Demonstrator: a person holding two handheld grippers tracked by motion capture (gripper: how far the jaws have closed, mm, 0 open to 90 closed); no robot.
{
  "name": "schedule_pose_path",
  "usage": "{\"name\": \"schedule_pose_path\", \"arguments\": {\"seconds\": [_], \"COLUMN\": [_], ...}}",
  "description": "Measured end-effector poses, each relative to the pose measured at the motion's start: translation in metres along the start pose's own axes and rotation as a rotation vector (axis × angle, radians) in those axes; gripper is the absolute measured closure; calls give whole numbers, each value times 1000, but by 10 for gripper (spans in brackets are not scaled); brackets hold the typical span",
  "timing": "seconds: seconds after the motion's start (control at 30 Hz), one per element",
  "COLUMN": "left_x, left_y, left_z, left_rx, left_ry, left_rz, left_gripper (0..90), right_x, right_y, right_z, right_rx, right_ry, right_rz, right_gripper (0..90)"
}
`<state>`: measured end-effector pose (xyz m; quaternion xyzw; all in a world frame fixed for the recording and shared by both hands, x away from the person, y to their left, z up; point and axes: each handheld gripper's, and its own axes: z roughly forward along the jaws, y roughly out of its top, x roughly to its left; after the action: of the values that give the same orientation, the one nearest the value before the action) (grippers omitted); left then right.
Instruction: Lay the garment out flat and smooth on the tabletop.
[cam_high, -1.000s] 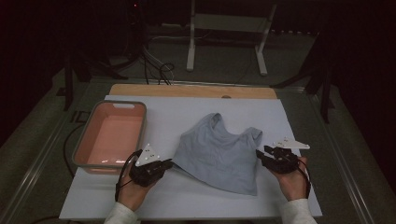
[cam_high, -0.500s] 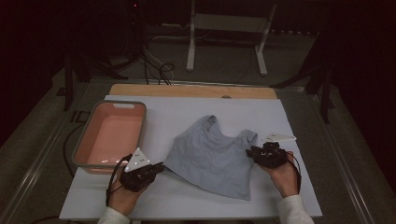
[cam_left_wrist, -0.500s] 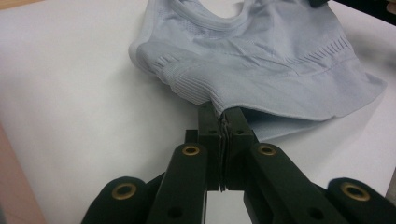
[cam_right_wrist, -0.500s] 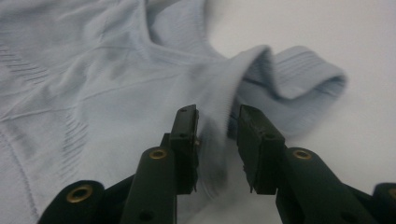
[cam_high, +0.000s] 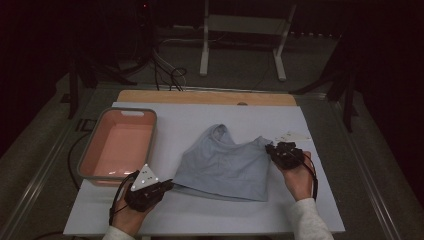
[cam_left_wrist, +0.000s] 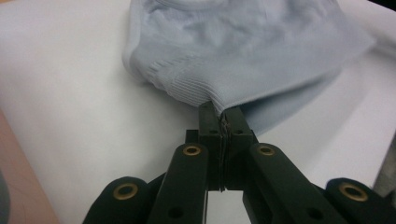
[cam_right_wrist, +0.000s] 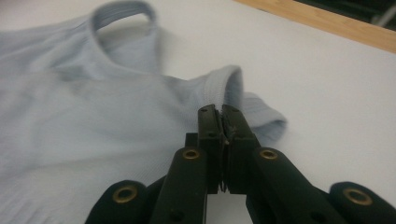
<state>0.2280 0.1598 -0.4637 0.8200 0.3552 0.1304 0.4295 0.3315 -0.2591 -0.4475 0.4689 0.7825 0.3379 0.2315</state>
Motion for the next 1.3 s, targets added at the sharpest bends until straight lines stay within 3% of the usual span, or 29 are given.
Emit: {"name": "schedule_pose_path", "arguments": {"seconds": [0.13,0.17,0.2,0.3,0.4,0.47,0.67,0.83,1.0,1.1,1.3], "left_x": [-5,-6,-7,-9,-9,-8,-1,-2,-5,-1,2], "left_y": [-6,-8,-9,-12,-11,-8,4,11,8,4,-4], "left_z": [-2,-2,-3,-9,-15,-15,1,21,38,41,49], "left_rx": [10,11,8,-19,-84,-112,-123,-86,-24,-4,64], "left_ry": [-9,-8,-12,-19,-8,4,43,84,109,101,63], "left_rz": [0,1,-3,-20,-46,-66,-104,-99,-92,-114,-130], "left_gripper": [896,886,861,667,521,460,357,373,419,458,656], "right_x": [-3,-1,0,1,1,1,2,5,13,14,15], "right_y": [-1,-3,-4,-8,-14,-19,-39,-49,-60,-66,-76], "right_z": [7,8,8,-1,-13,-21,-32,-33,-36,-39,-34], "right_rx": [20,26,22,-6,-30,-31,-32,-27,-33,-44,-18], "right_ry": [19,55,53,65,69,69,59,63,72,81,106], "right_rz": [23,21,15,34,50,53,77,98,105,118,134], "right_gripper": [874,822,767,589,472,430,358,357,355,366,401]}}
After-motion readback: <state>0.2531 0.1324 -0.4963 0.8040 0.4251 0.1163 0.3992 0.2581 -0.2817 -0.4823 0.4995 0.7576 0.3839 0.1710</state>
